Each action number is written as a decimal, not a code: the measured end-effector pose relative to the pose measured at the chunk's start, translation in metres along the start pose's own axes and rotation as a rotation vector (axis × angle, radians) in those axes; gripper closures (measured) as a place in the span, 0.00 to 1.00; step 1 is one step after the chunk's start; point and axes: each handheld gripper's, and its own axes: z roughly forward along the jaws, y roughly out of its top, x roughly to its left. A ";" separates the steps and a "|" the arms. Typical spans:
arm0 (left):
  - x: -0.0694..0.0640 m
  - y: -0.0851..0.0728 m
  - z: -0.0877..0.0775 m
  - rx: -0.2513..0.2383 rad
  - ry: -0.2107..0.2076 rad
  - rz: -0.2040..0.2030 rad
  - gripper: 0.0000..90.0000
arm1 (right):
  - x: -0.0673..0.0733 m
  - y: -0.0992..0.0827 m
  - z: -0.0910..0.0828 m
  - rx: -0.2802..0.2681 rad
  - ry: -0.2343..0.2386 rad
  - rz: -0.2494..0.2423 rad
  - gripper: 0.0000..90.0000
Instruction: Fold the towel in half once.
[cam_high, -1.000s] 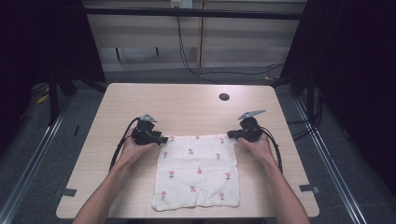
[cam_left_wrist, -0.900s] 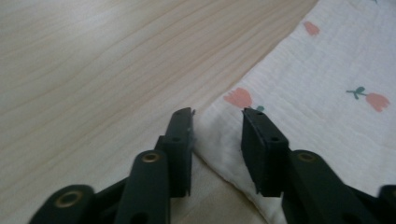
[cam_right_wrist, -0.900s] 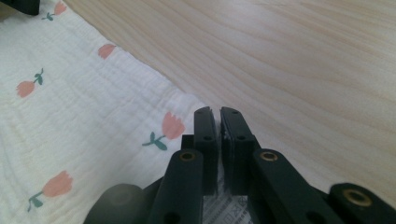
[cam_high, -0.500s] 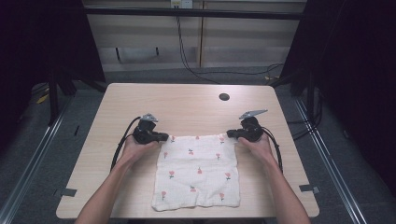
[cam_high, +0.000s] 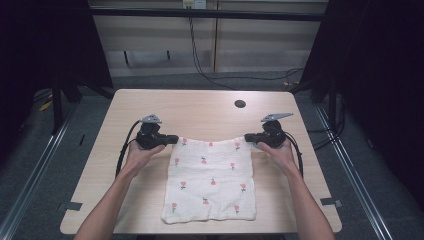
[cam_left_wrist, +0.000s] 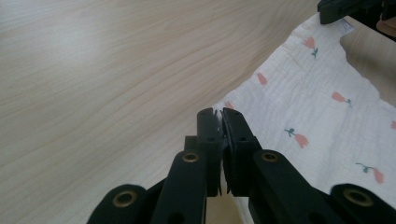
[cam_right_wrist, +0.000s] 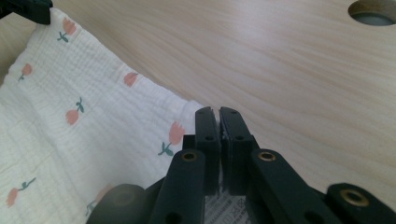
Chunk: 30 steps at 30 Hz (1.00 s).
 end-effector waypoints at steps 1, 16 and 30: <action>0.000 0.002 -0.001 -0.008 -0.001 -0.002 0.96 | -0.001 0.002 -0.002 -0.008 0.003 0.003 0.97; -0.006 0.008 -0.034 -0.126 0.015 0.009 0.97 | 0.008 0.017 -0.025 -0.116 0.018 0.010 0.97; -0.027 -0.019 -0.053 -0.102 -0.017 0.077 0.96 | 0.043 -0.007 -0.043 -0.098 0.091 -0.080 0.97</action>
